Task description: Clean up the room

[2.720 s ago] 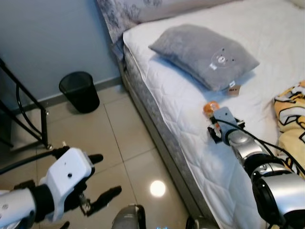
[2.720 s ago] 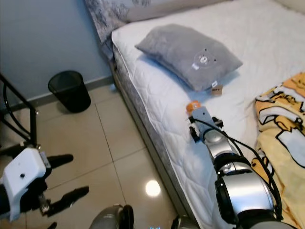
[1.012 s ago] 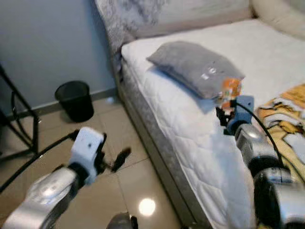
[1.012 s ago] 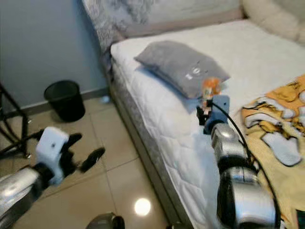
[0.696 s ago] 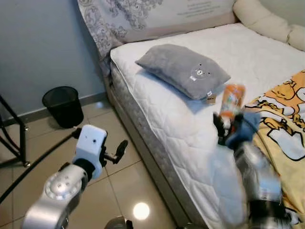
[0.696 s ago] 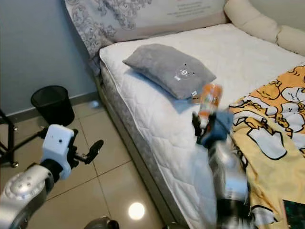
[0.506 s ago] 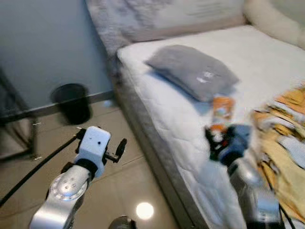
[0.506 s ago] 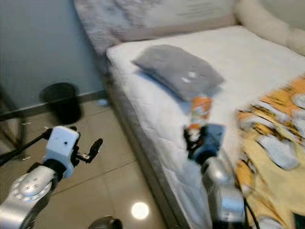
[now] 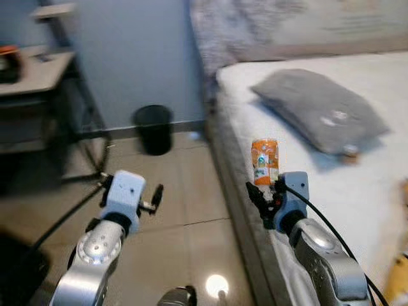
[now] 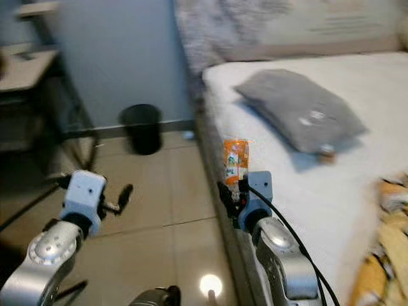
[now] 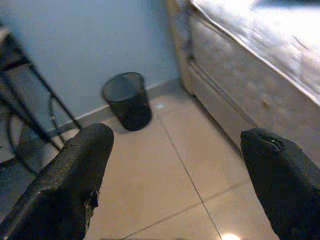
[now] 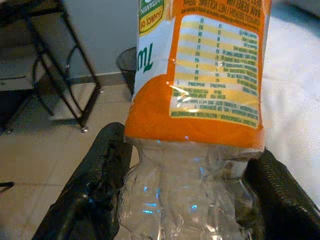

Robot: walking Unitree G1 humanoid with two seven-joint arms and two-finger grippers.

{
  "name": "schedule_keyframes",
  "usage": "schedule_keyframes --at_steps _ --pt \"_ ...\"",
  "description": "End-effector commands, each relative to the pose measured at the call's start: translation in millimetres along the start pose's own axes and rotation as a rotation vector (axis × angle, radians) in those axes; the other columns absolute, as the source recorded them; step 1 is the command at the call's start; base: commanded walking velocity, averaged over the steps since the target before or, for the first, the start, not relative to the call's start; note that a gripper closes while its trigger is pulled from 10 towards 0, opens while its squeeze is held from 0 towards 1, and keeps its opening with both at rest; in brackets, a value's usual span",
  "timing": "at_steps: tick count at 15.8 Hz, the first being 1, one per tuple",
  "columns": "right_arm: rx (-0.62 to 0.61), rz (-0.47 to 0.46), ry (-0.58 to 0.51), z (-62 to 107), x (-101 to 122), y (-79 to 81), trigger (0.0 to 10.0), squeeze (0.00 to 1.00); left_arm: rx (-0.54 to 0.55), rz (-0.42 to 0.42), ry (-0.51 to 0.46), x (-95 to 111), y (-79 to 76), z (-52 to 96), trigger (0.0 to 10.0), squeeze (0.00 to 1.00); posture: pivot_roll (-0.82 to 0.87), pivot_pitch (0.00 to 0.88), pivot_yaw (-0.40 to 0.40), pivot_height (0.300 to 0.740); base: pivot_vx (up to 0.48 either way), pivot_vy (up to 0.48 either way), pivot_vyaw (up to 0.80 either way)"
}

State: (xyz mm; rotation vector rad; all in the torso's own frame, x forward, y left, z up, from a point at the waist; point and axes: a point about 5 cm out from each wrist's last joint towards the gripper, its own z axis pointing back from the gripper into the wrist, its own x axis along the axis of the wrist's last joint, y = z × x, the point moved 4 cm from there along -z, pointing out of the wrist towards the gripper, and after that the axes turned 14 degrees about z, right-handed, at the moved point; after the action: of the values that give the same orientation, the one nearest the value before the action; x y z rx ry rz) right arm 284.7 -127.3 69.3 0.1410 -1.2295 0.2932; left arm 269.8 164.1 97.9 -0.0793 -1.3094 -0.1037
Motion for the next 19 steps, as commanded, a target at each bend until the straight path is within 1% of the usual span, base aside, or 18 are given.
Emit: schedule_keyframes --at_steps 1,2,4,5,6,7,9,11,13,15,16,19 --pt "-0.054 -0.029 -0.033 -3.5 12 -7.9 10.0 0.0 -0.006 0.023 -0.054 11 -1.2 -4.3 10.0 0.0 -0.02 0.0 0.04 0.74 0.0 0.0 0.8" --pt "-0.068 -0.048 -0.041 -5.2 15 -12.7 10.0 0.0 -0.014 0.047 -0.075 15 -3.5 -8.2 10.0 0.0 -0.02 0.0 0.033 0.74 0.0 0.0 0.0" --pt "-0.1 -0.051 -0.036 -8.8 14 -20.9 10.0 0.0 -0.024 0.066 -0.08 16 -4.4 -12.3 10.0 0.0 -0.02 0.0 0.036 0.74 0.0 0.0 0.0" --pt "-0.089 -0.031 -0.047 -12.1 20 -21.1 10.0 0.0 -0.037 0.101 -0.086 17 -4.2 -15.4 10.0 0.0 -0.04 0.0 0.044 0.74 0.0 0.0 0.0" --pt "-0.079 -0.02 -0.052 -13.5 23 -19.6 10.0 0.0 -0.035 0.109 -0.089 18 -2.8 -16.4 10.0 0.0 -0.05 0.0 0.043 0.74 0.0 0.0 0.0" --pt "-0.038 0.038 -0.066 -14.5 27 -15.6 10.0 0.0 -0.024 0.116 -0.092 18 1.8 -19.2 10.0 0.0 -0.05 0.0 0.037 0.74 0.24 0.0 0.0" --pt "-0.037 0.042 -0.054 -14.7 25 -18.5 10.0 0.0 0.003 0.115 -0.092 17 7.5 -21.9 10.0 0.0 -0.05 0.0 0.038 0.74 0.244 0.0 0.8" --pt "-0.033 0.042 -0.06 -16.2 26 -17.6 10.0 0.0 0.017 0.114 -0.082 15 10.1 -22.4 10.0 0.0 -0.06 0.0 0.041 0.74 0.247 0.0 0.8" --pt "-0.014 0.058 -0.029 -16.1 22 -13.1 10.0 0.0 0.008 0.096 -0.053 8 7.0 -20.0 10.0 0.0 -0.04 0.0 0.027 0.74 0.246 0.0 0.0" --pt "-0.008 0.033 -0.033 -14.8 20 -11.1 10.0 0.0 -0.011 0.095 -0.062 9 6.1 -21.0 10.0 0.0 -0.05 0.0 0.041 0.74 0.268 0.0 0.0" --pt "-0.037 0.029 -0.031 -15.7 19 -15.8 10.0 0.0 -0.005 0.087 -0.065 9 6.4 -21.5 10.0 0.0 -0.04 0.0 0.04 0.74 0.296 0.0 0.0" --pt "-0.033 0.056 -0.044 -17.6 24 -13.2 10.0 0.0 -0.011 0.086 -0.077 13 5.8 -22.1 10.0 0.0 -0.04 0.0 0.038 0.74 0.335 0.0 0.0"
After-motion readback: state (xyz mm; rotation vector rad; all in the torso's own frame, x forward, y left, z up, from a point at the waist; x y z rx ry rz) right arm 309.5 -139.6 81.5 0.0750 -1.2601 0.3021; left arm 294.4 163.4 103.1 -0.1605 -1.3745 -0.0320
